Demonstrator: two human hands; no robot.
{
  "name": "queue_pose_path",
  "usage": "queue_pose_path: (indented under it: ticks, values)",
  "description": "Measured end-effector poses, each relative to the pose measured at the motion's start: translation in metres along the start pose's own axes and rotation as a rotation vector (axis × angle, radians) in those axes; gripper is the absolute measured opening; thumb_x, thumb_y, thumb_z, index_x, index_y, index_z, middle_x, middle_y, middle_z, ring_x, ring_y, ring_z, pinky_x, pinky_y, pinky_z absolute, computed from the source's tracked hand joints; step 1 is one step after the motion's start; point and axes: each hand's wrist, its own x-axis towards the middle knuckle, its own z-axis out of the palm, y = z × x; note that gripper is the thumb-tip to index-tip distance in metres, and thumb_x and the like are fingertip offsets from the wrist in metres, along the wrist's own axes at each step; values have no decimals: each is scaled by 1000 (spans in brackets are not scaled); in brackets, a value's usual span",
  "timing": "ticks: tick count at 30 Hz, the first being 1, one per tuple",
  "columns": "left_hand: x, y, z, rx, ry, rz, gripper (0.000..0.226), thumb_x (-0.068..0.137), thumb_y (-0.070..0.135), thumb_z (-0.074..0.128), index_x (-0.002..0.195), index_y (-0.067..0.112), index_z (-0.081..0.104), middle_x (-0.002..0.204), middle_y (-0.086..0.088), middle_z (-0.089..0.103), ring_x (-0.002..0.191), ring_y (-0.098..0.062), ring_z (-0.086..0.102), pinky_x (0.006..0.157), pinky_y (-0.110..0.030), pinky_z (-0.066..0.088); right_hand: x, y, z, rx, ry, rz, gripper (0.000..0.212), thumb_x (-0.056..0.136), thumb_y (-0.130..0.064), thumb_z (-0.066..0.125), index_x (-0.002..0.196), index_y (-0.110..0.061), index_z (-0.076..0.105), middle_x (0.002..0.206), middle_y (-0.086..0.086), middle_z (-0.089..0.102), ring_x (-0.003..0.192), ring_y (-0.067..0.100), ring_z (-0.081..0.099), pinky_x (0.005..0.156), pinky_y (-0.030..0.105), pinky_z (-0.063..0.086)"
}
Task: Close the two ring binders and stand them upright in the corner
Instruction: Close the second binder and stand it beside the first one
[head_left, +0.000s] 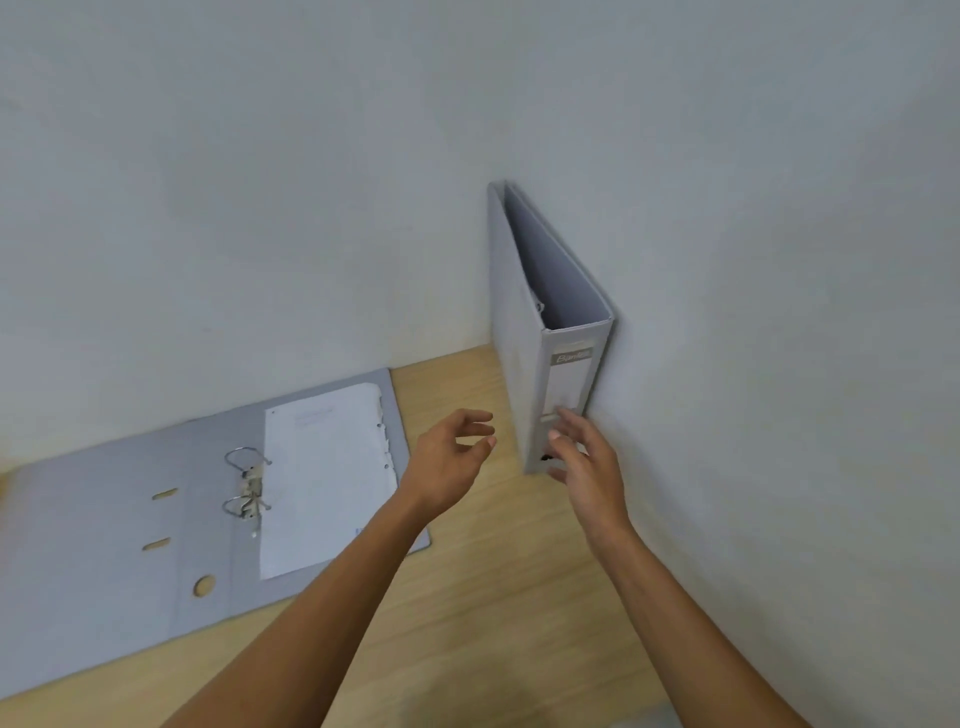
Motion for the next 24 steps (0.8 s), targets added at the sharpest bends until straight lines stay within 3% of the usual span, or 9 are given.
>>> queue_pose_path:
  ticks: [5, 18, 24]
  values:
    - [-39, -44, -42, -72, 59, -105, 28, 98, 27, 59, 125, 24, 64, 117, 7, 73, 96, -9, 73, 86, -40, 61, -27, 14, 47, -16, -108, 48, 37, 99, -16, 58, 134, -26, 60, 125, -2, 64, 104, 20, 69, 86, 36, 56]
    - [-158, -202, -202, -297, 258, -419, 27, 98, 31, 58, 124, 24, 63, 121, 3, 70, 105, -13, 70, 82, -34, 59, -111, 57, 226, -171, -400, 157, 32, 100, -21, 56, 132, -23, 62, 114, -2, 64, 110, 23, 69, 92, 41, 57]
    - [-201, -274, -274, -356, 371, -541, 28, 98, 29, 59, 125, 20, 62, 121, -2, 67, 106, -14, 67, 75, -31, 56, -134, 83, 313, -263, -499, 195, 32, 101, -23, 55, 133, -23, 59, 121, 1, 64, 108, 19, 68, 91, 38, 57]
